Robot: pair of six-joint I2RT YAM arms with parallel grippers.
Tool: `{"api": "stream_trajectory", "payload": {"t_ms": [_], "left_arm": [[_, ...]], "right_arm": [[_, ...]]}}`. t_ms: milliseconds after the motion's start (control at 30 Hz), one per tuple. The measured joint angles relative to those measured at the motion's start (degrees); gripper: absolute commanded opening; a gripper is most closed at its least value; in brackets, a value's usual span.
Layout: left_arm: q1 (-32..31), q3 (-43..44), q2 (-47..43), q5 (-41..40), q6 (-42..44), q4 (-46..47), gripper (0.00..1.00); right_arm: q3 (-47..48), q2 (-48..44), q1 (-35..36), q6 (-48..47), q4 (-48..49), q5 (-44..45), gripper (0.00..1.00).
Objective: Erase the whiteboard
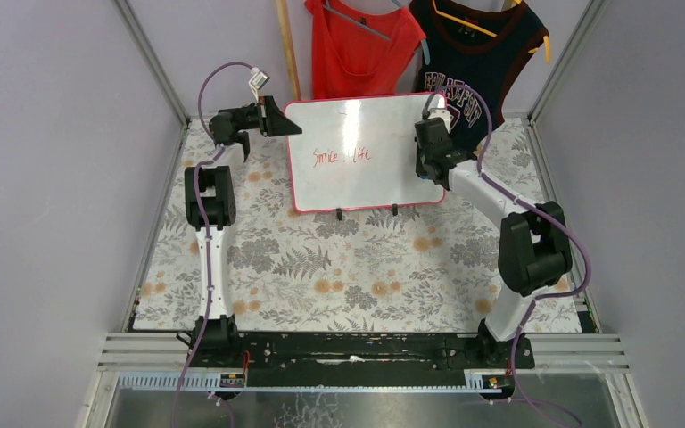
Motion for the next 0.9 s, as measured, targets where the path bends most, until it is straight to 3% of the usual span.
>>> {"api": "stream_trajectory", "payload": {"t_ms": [200,533,900], "left_arm": [[0.0,-0.1,0.0,0.0,0.0,0.0,0.00],[0.0,-1.0,-0.5,-0.2,0.2,0.0,0.00],[0.0,-2.0,-0.8,-0.4,0.9,0.0,0.00]], "right_arm": [[6.3,3.0,2.1,0.2,-2.7,-1.4,0.00],[27.2,15.2,12.6,0.5,-7.5,-1.3,0.00],[33.5,20.9,19.0,1.6,-8.4,-1.5,0.00]]}}
